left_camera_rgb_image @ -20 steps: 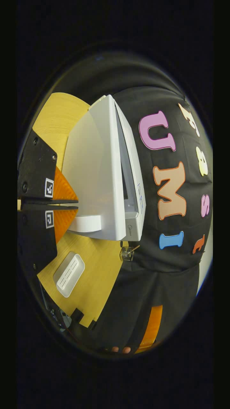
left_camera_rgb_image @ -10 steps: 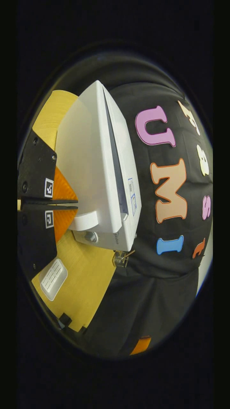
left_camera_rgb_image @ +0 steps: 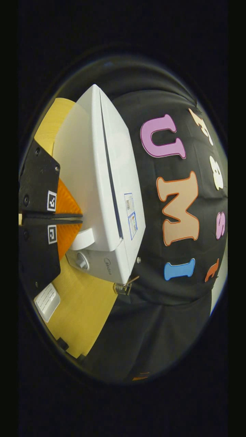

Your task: Open the microwave oven with the left hand, put the food in, and close the microwave oven.

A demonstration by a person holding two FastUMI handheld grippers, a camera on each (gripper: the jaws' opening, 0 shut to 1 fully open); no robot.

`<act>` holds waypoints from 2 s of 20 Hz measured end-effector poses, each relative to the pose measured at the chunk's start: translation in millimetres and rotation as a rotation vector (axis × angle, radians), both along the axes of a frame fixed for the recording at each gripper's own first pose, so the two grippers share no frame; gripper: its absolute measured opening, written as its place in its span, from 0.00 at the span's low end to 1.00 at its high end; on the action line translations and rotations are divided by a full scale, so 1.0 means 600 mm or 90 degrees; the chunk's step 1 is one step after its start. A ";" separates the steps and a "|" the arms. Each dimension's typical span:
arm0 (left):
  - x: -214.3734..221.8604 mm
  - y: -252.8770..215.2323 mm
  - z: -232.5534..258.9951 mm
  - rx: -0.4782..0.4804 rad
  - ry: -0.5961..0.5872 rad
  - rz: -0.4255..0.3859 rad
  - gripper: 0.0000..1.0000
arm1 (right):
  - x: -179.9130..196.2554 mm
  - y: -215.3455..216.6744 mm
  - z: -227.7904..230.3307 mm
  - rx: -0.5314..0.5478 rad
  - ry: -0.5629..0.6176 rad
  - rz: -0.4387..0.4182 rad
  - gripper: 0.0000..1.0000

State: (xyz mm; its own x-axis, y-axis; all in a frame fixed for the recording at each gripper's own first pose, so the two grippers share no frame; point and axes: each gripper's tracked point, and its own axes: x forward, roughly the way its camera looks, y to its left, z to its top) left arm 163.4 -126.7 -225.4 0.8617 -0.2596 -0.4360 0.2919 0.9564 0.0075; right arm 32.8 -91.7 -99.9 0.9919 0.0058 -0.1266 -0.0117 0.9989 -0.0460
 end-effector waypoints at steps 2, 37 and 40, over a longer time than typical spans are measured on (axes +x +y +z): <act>0.003 -0.003 -0.001 -0.013 -0.005 0.006 0.01 | 0.006 -0.004 -0.004 0.002 0.002 -0.005 0.92; -0.178 0.208 0.408 -0.118 -0.259 0.134 0.00 | 0.043 0.111 0.087 0.012 0.001 0.033 0.97; -0.190 0.229 0.436 -0.094 -0.292 0.160 0.72 | 0.045 0.118 0.131 0.023 -0.029 0.038 0.97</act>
State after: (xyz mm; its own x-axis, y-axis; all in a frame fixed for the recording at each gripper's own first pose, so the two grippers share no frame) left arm 49.5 10.9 36.2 0.9984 -0.0505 0.0254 0.0519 0.9969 -0.0597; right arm 59.7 -21.0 -21.6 0.9944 0.0688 -0.0800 -0.0700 0.9975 -0.0122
